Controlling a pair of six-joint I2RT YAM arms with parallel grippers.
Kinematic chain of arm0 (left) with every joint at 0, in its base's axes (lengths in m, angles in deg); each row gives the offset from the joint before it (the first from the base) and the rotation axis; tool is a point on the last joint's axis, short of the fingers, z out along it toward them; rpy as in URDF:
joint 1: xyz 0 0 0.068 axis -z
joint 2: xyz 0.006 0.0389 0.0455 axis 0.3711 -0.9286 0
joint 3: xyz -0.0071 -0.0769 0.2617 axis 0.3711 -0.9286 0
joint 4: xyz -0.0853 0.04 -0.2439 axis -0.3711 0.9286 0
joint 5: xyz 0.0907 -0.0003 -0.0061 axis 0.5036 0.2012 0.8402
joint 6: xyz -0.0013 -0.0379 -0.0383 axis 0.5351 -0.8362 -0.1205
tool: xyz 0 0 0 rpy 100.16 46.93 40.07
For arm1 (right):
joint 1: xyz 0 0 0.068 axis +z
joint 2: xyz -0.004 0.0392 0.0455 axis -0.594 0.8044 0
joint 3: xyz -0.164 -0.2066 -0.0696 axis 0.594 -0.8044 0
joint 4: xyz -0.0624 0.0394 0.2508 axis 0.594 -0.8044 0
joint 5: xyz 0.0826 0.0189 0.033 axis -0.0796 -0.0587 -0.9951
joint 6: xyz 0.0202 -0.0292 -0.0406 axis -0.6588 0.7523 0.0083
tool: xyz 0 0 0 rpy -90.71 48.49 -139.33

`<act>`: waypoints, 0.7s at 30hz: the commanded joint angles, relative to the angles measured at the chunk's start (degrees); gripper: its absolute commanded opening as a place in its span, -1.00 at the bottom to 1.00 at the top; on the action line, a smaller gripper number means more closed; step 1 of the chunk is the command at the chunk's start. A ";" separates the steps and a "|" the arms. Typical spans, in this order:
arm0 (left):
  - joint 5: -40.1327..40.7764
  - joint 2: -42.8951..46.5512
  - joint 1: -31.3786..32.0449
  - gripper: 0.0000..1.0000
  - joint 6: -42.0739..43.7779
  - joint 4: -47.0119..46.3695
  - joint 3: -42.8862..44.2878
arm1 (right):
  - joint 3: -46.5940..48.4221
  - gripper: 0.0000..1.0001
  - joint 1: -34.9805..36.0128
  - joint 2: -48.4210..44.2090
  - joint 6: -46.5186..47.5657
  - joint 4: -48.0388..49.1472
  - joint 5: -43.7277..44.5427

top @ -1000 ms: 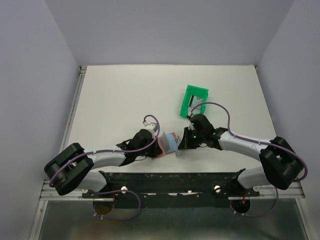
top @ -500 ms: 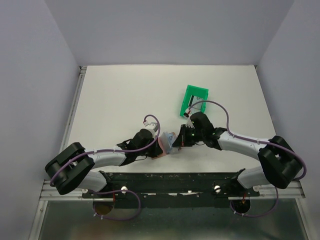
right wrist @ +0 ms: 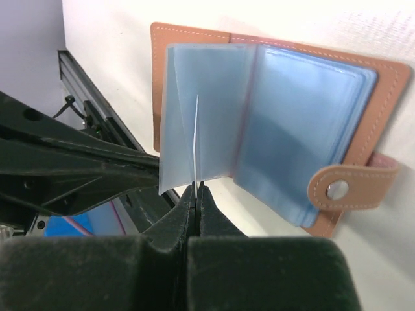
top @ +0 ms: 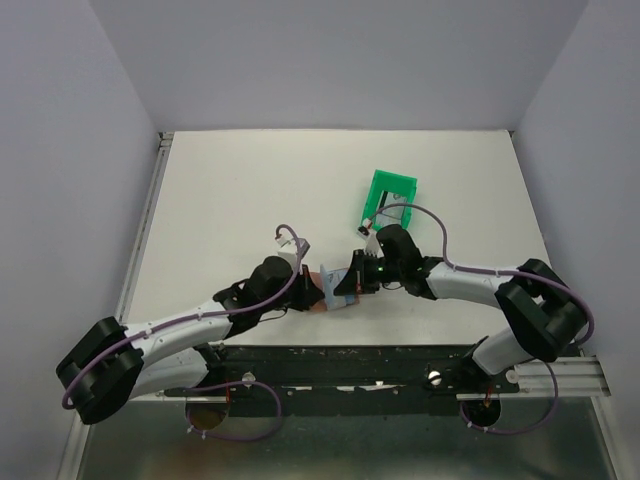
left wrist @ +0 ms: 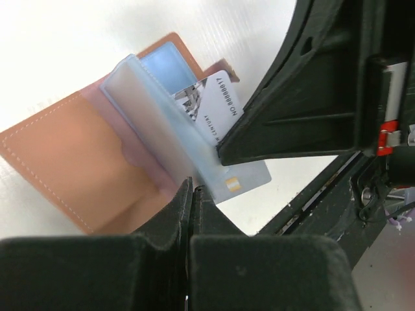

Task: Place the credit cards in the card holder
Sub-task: Open the card holder at the center of the board.

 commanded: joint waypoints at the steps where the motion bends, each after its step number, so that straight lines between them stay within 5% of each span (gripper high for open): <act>1: 2.86 4.87 0.34 -1.00 1.11 5.84 0.83 | -1.09 -0.99 0.27 2.00 -1.71 6.25 -4.60; 21: 6.82 4.97 0.42 -1.00 2.78 7.52 7.07 | -0.39 -0.99 0.27 1.38 -0.83 5.29 -5.04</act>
